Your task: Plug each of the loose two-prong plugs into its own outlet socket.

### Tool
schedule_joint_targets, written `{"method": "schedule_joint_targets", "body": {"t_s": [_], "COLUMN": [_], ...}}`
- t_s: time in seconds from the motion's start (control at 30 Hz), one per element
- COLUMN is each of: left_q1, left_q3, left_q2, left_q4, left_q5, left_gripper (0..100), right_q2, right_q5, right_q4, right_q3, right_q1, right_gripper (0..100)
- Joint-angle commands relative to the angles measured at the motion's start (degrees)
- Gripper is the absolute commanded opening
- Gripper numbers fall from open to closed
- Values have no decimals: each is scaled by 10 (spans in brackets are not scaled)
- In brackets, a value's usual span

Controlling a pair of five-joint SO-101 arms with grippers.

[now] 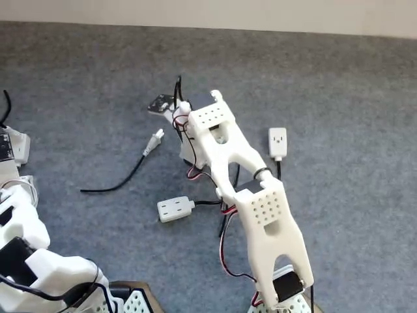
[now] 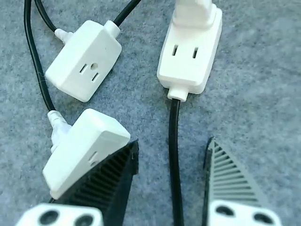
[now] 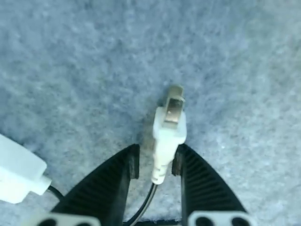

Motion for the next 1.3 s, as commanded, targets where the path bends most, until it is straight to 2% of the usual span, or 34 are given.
{"method": "schedule_joint_targets", "body": {"t_s": [0.0, 0.13, 0.3, 0.6, 0.7, 0.77, 0.83, 1.07, 1.17, 1.27], "left_q1": [-8, -9, -9, -5, 13, 29, 50, 133, 177, 214], "left_q3": [3, 3, 2, 1, 0, -10, -25, -226, -292, -330], "left_q2": [2, 2, 2, 1, -4, -9, -25, -102, -124, -143], "left_q4": [-4, -4, -4, -4, -2, 2, 73, 538, 646, 711], "left_q5": [-6, -6, -6, -6, -7, -33, -61, -113, -114, -113], "left_gripper": [245, 245, 245, 245, 246, 249, 252, 333, 333, 333], "right_q2": [-22, -21, -21, -29, -53, -82, -123, -269, -338, -396], "right_q5": [-6, -6, -6, -10, -65, -90, -105, -161, -171, -180], "right_q4": [15, 15, 15, 15, 16, 20, 21, 61, 73, 78], "right_q3": [-9, -9, -9, -13, -51, -80, -100, -101, -101, -100], "right_q1": [22, 25, 36, 35, 27, 15, 1, -40, -63, -74], "right_gripper": [127, 125, 2, 8, 8, 8, 8, 8, 8, 7]}}
